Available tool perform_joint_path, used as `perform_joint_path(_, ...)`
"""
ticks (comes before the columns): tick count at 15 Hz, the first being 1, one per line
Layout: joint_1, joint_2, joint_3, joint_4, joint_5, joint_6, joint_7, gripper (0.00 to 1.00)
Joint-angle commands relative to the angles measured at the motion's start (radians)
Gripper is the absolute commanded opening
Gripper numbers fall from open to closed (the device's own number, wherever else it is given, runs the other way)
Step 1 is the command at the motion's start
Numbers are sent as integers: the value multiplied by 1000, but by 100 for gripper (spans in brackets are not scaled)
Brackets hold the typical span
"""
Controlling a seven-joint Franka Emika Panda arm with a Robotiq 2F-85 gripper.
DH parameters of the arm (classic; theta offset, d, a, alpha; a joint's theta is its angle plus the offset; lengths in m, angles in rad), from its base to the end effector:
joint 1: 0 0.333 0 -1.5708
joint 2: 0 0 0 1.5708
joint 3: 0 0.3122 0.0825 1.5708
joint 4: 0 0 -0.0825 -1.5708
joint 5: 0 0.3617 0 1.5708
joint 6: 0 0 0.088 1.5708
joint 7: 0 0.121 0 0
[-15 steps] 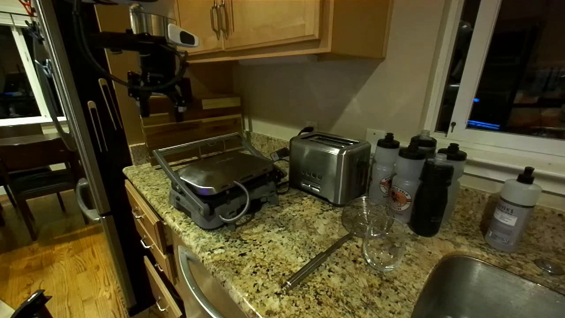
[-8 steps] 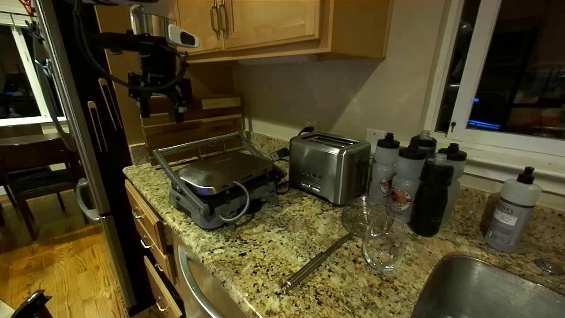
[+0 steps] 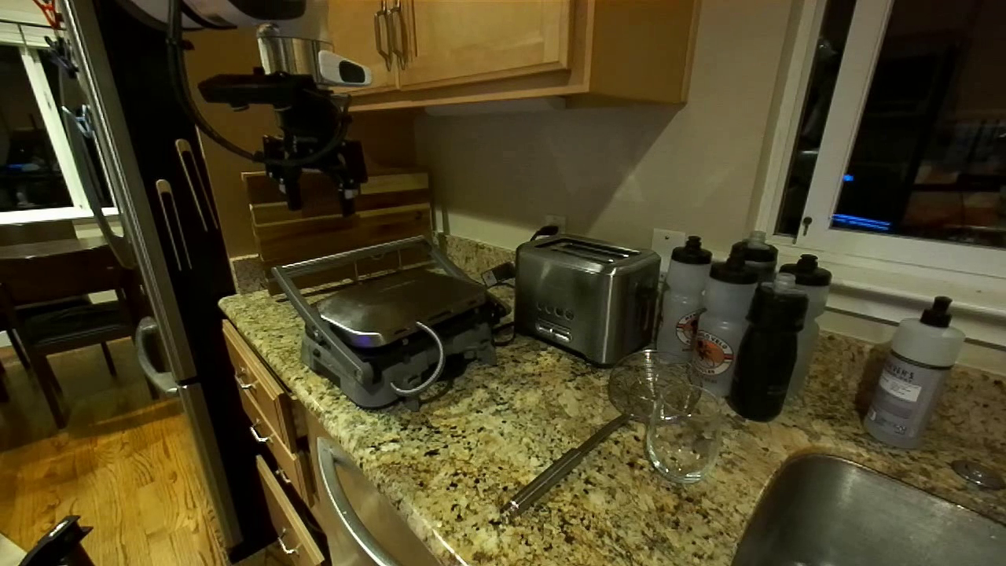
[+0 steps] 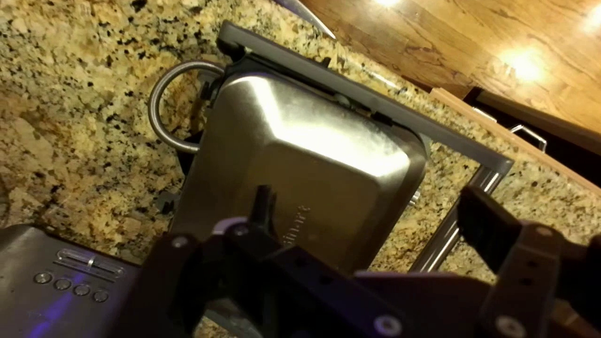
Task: Open the top of the grill
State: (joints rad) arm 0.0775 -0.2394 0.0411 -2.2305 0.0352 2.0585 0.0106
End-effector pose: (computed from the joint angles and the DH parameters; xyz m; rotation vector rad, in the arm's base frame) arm 0.4624 0.0582 0.4687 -3.1105 -0.1427 -0.1024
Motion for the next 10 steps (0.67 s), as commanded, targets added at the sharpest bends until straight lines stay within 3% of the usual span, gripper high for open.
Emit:
perform_joint_path(1, -14, 97, 29, 87, -40, 32, 102, 100)
perform_joint_path(8, 12, 277, 63, 244, -92, 30, 384, 100)
perform_joint_path(10, 10, 262, 57, 224, -68, 22, 327, 100)
